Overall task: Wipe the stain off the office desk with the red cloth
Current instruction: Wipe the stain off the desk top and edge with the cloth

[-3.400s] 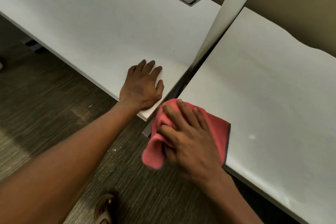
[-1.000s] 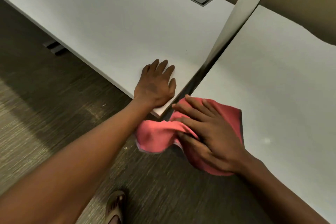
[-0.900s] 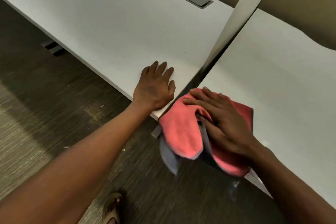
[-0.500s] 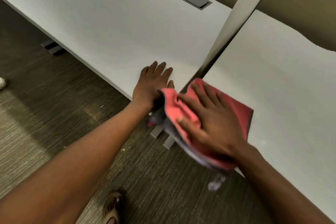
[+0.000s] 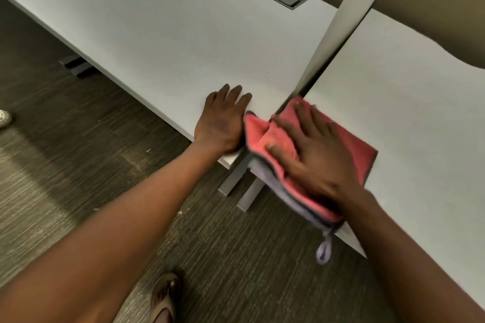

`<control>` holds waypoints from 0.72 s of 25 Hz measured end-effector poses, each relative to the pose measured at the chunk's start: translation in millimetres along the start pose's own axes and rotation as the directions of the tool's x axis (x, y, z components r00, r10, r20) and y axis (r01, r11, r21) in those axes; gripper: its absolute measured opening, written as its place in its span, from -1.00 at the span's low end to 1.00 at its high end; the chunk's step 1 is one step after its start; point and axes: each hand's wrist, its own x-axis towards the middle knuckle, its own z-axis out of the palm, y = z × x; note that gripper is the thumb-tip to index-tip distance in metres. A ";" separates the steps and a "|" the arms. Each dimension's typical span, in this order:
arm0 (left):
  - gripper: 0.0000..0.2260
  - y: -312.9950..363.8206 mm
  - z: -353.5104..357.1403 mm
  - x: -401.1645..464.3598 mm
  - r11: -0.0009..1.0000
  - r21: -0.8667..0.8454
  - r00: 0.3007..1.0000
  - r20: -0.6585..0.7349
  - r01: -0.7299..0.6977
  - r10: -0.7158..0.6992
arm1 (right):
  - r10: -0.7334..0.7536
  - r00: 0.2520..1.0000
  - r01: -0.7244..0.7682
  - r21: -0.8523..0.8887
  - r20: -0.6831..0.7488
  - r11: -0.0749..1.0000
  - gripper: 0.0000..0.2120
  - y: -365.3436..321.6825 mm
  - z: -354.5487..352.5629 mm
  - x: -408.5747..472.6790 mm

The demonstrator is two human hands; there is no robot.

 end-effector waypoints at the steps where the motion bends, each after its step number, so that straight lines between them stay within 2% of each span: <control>1: -0.52 -0.1 0.4 0.8 1.000 -0.001 1.000 -0.007 0.005 -0.005 | -0.078 0.997 0.078 0.000 -0.005 0.997 -0.35 -10.9 6.4 -15.7; 3: -0.52 0.2 1.2 0.5 1.000 -0.019 0.999 -0.042 0.015 -0.016 | -0.237 0.971 0.237 0.002 -0.012 0.971 -0.44 -18.8 13.4 -41.2; 5: -0.51 1.9 2.5 -2.2 1.000 -0.025 0.997 -0.069 0.016 -0.017 | -0.287 0.958 0.286 0.036 0.003 0.957 -0.49 -10.1 6.2 -38.5; 7: -0.51 3.3 3.0 -2.0 0.999 -0.029 0.998 -0.064 0.014 -0.016 | -0.182 0.983 0.180 0.066 0.017 0.981 -0.47 -1.5 -7.1 -15.2; 10: -0.50 2.2 2.3 -0.5 1.000 -0.024 0.998 -0.056 0.017 -0.019 | 0.004 1.000 -0.004 0.015 -0.006 1.000 -0.46 -7.9 -16.0 17.0; 12: -0.50 1.3 3.7 0.0 0.999 -0.031 0.998 -0.065 0.019 -0.021 | -0.026 1.000 0.026 0.003 -0.003 1.000 -0.45 -20.4 -9.4 11.4; 15: -0.51 0.6 4.1 0.3 0.999 -0.030 0.998 -0.065 0.017 -0.019 | -0.180 0.984 0.180 -0.030 -0.010 0.983 -0.47 -34.7 8.4 -30.3; 16: -0.51 0.1 4.2 0.3 0.999 -0.035 0.997 -0.070 0.017 -0.019 | -0.190 0.981 0.188 -0.049 -0.027 0.981 -0.49 -36.4 13.1 -43.3; 18: -0.51 -0.4 3.9 -1.2 0.999 -0.044 0.998 -0.064 0.016 -0.019 | -0.114 0.991 0.110 -0.060 -0.071 0.992 -0.47 -35.5 18.9 -67.9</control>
